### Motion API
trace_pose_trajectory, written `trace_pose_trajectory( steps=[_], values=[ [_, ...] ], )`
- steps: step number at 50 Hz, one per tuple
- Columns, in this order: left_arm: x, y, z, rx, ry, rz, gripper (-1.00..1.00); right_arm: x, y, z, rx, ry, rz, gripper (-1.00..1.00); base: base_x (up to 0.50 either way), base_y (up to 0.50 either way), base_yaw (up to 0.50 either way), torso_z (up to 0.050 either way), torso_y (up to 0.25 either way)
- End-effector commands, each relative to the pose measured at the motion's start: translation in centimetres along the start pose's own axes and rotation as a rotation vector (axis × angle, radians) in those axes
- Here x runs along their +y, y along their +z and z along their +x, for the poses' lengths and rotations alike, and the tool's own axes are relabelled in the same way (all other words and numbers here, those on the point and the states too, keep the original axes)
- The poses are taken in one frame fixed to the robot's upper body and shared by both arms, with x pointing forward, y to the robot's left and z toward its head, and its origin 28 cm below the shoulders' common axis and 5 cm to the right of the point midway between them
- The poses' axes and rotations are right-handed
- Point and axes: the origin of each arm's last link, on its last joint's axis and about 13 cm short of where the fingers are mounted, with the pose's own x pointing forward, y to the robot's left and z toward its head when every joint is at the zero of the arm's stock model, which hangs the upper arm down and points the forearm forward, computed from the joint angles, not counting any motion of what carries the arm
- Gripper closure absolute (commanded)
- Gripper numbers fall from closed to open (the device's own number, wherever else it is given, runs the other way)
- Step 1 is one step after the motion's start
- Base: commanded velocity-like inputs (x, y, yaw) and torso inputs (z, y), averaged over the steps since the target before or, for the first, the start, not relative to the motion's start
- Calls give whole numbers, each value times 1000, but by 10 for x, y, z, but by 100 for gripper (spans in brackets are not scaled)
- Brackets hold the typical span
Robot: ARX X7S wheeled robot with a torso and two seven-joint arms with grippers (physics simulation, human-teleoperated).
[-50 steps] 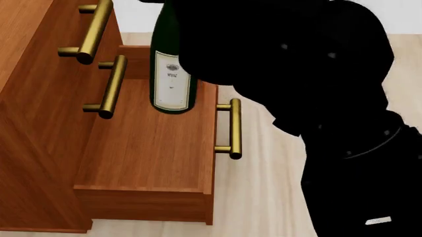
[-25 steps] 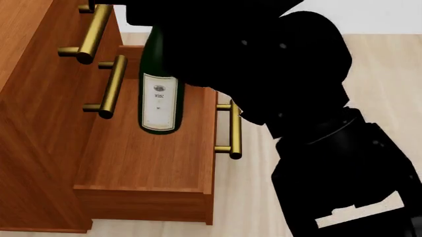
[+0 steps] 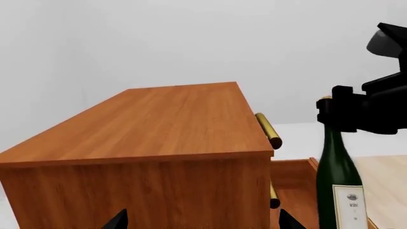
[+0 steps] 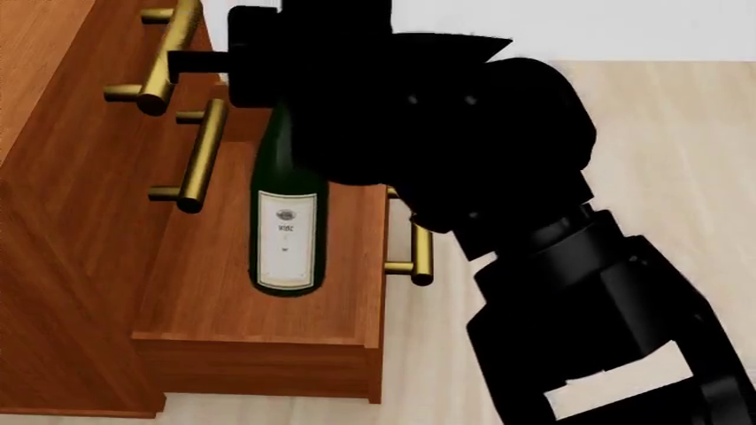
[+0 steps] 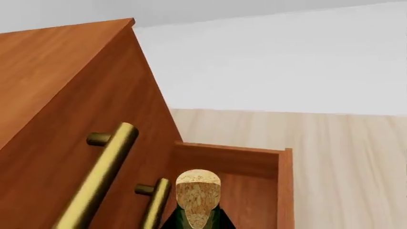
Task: Put the wine bottle in the bottom drawer of the cabinet.
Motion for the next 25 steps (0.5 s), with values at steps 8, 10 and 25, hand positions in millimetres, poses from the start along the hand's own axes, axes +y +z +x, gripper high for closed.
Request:
trace_pose_trajectory(
  steps=[8, 10, 25],
  values=[
    [0, -1, -1, 8, 5, 1, -100, -2, -7, 13, 49, 1, -10, 100, 0, 0, 0, 0, 0],
    [0, -1, -1, 8, 7, 0, -100, -3, -9, 15, 60, 8, -5, 100, 0, 0, 0, 0, 0],
    [0, -1, -1, 14, 8, 2, -100, -7, -16, 21, 117, 16, 10, 100, 0, 0, 0, 0, 1]
  ],
)
